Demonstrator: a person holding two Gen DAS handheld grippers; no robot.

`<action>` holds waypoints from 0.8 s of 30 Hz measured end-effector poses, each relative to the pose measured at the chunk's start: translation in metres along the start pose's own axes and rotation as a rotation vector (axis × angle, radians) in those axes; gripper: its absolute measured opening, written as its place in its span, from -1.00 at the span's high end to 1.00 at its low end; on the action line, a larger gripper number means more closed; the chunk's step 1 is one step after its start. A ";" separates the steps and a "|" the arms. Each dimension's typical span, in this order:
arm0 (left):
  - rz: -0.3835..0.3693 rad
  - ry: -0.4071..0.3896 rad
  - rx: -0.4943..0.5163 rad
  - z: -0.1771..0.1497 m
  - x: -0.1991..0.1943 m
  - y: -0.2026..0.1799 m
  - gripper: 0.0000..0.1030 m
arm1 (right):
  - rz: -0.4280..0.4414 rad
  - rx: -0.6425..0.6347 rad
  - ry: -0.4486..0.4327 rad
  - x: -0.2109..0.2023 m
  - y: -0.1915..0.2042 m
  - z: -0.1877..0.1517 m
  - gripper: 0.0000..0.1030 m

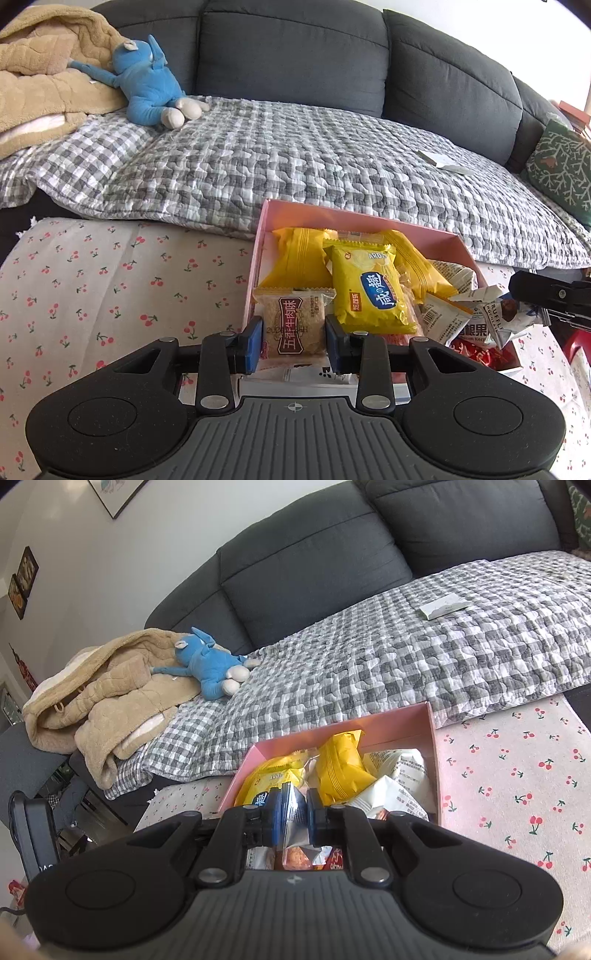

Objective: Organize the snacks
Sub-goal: 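Carry the wrapped cake and silver wrapper into the box with both tools, then open both tools to release the cake and wrapper into the box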

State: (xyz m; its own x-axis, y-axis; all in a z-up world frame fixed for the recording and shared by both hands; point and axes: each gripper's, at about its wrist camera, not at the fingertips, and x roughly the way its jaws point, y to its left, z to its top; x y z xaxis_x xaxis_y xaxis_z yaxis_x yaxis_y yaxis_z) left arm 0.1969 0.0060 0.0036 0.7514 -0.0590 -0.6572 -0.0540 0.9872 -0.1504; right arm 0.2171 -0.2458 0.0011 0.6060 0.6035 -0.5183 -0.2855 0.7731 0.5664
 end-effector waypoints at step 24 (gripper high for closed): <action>0.047 -0.017 0.071 -0.028 -0.041 -0.013 -0.88 | -0.240 -0.160 0.007 -0.035 0.013 -0.022 -0.86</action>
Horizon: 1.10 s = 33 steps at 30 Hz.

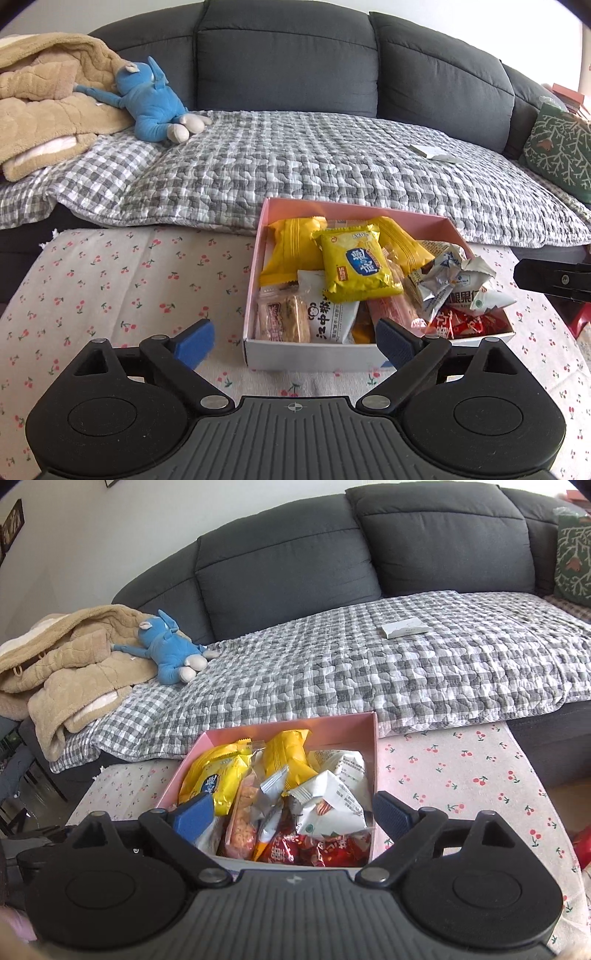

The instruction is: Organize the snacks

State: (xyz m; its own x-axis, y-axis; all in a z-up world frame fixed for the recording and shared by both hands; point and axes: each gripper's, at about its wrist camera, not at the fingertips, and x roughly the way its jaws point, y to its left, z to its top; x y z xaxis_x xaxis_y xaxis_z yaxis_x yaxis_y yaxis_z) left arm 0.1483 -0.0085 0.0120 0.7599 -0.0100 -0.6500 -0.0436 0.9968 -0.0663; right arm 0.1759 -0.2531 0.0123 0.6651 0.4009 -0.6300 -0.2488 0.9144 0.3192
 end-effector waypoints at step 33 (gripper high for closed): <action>0.051 0.149 0.065 -0.073 -0.090 -0.008 -0.97 | -0.287 -0.074 0.149 -0.052 0.040 -0.081 -0.99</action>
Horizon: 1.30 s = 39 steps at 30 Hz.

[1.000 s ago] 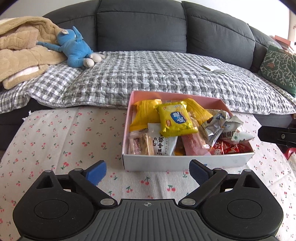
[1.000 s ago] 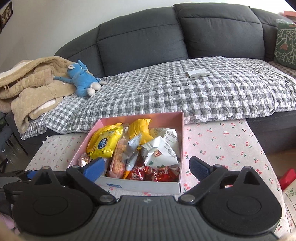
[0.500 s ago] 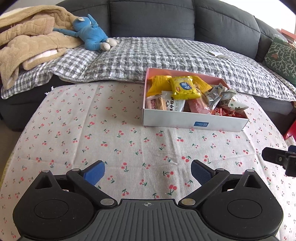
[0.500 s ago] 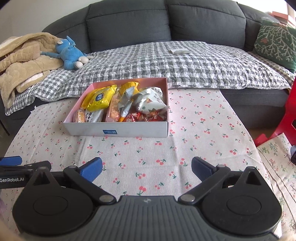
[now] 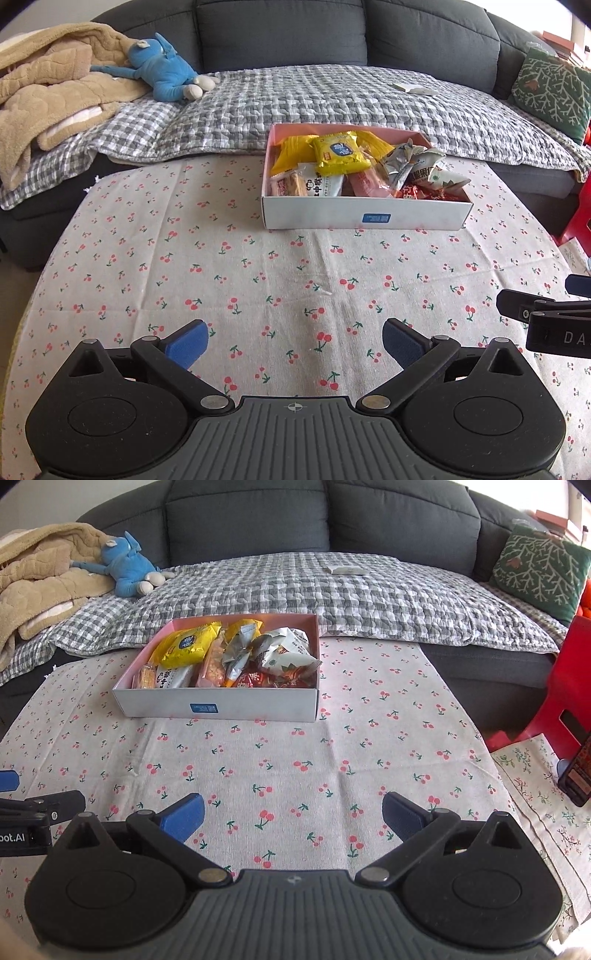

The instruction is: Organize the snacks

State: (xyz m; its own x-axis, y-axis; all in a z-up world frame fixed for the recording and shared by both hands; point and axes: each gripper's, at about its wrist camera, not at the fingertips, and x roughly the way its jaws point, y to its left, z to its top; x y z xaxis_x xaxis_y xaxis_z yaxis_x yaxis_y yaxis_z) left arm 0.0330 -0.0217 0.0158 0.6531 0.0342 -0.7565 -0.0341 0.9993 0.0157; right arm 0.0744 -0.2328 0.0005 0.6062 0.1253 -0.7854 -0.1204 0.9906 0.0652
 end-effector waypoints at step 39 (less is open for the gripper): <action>0.005 0.045 -0.015 -0.007 0.010 0.001 -0.97 | -0.006 -0.034 0.005 0.001 0.004 -0.002 -0.99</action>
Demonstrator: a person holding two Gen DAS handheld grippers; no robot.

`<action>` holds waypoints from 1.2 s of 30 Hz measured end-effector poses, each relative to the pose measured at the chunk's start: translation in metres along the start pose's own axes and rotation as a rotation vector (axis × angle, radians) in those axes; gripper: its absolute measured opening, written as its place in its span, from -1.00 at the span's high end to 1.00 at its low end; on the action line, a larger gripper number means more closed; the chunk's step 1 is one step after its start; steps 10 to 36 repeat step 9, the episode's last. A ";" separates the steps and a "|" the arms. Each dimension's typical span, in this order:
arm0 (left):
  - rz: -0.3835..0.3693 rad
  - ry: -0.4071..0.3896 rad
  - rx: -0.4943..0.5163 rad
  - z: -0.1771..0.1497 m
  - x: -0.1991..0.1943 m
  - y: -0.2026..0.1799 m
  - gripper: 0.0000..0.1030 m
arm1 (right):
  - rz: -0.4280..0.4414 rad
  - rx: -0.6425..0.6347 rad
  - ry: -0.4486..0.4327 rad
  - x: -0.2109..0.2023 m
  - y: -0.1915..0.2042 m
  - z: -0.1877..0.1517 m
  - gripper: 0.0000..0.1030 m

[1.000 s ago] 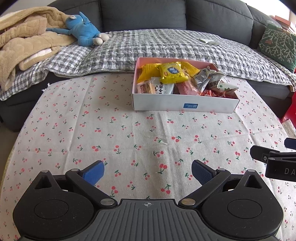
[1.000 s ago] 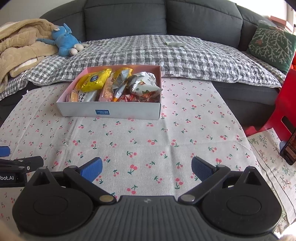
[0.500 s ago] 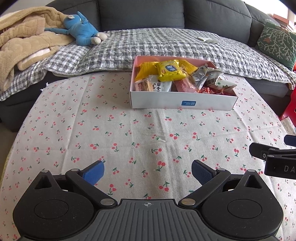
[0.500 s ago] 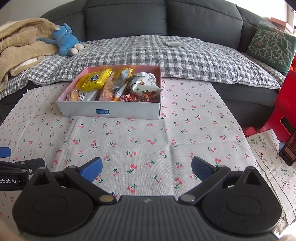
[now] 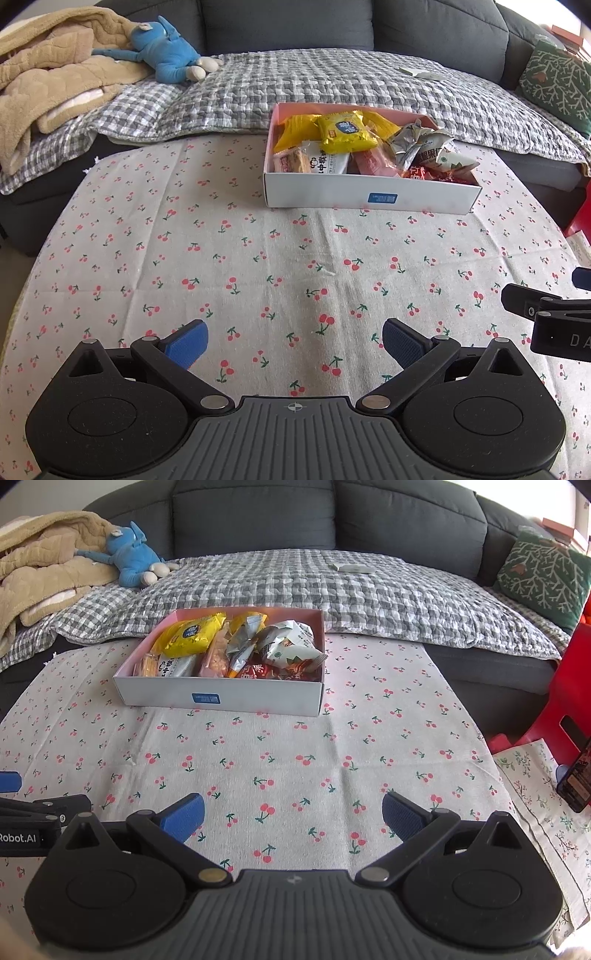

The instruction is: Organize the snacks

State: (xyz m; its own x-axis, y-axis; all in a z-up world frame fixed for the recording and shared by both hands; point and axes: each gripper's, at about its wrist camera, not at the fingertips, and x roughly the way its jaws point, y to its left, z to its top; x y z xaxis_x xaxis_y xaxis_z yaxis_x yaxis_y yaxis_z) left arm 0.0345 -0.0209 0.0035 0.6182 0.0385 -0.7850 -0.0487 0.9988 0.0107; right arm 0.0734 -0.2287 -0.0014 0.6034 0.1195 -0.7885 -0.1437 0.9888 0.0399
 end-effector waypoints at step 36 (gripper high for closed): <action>-0.017 -0.001 0.015 -0.003 0.002 -0.004 -0.97 | -0.002 0.000 0.003 0.002 0.000 -0.001 -0.99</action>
